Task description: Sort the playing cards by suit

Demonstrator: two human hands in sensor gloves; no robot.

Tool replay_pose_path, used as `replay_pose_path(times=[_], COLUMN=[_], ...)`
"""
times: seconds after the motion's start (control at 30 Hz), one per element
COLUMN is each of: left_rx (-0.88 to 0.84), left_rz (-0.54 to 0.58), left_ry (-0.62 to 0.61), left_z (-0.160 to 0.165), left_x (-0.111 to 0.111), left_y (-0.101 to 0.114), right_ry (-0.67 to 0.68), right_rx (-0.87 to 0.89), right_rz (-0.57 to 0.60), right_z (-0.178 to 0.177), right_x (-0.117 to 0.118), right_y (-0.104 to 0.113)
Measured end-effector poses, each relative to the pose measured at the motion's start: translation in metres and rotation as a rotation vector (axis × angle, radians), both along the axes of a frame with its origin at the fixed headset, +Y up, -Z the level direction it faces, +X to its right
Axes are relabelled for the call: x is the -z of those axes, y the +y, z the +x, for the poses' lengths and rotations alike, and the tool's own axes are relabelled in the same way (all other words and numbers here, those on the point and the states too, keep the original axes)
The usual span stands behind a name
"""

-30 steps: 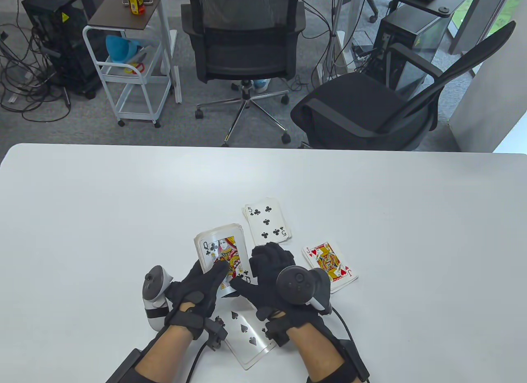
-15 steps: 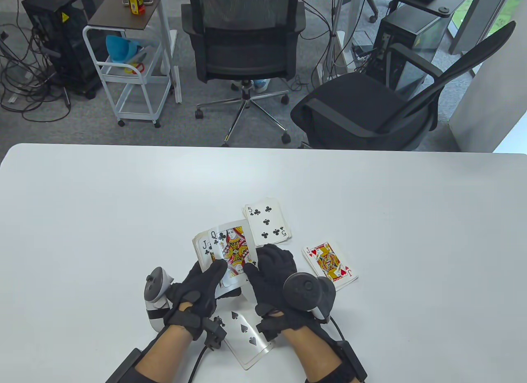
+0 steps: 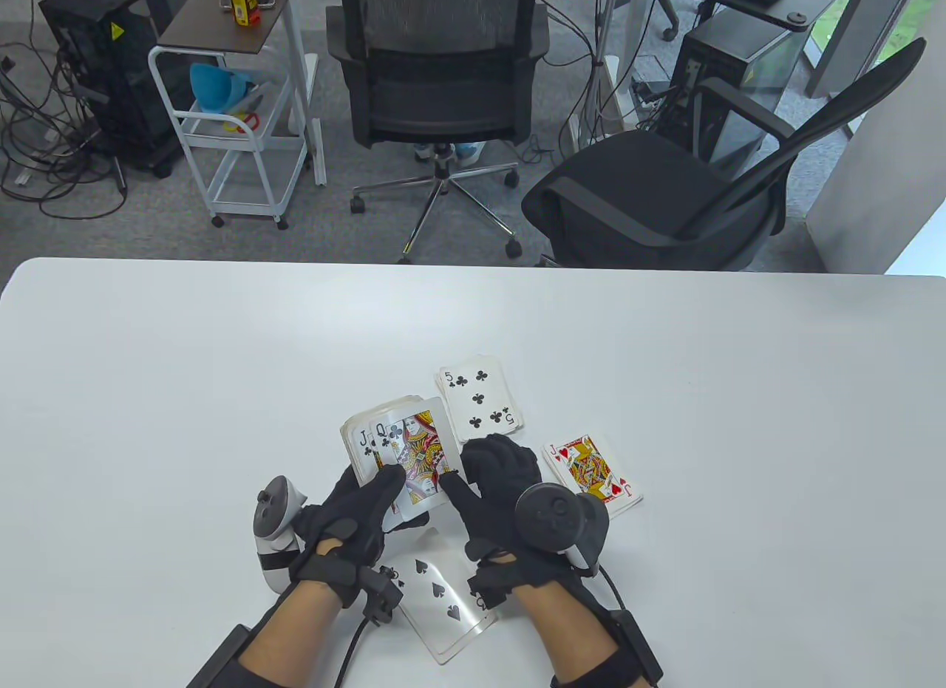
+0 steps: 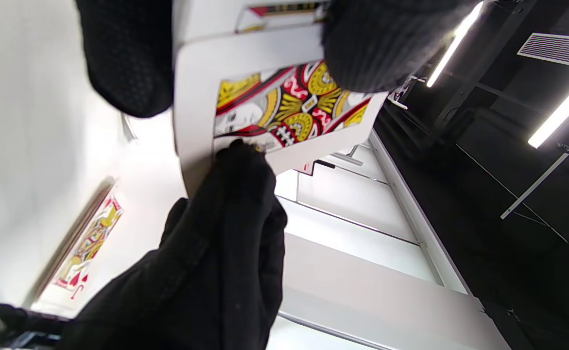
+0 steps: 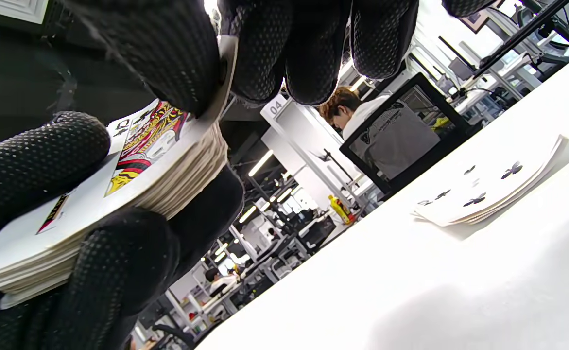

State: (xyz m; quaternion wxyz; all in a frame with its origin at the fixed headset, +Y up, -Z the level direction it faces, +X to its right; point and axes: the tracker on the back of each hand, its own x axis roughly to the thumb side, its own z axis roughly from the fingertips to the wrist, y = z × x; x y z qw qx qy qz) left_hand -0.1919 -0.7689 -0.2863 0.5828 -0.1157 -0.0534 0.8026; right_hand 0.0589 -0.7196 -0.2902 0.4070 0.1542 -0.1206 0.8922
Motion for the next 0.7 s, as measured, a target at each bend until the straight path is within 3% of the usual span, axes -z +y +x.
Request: replay_pose_path(times=[0.37,0.53,0.7], left_rx=[0.018,0.012,0.006], left_rz=[0.019,0.034,0.039], left_ry=[0.027,0.058,0.091], left_z=[-0.002,-0.008,-0.019], left_x=[0.002,0.005,0.006], left_y=[0.002,0.005,0.007], right_ry=[-0.195,-0.298,-0.347], right_rx=[-0.001,-0.097,-0.229], right_rz=[-0.037,-0.13,-0.183], right_z=[0.034,0.05,0.043], right_x=[0.015,0.036,0.071], right_y=[-0.005,-0.009,0.003])
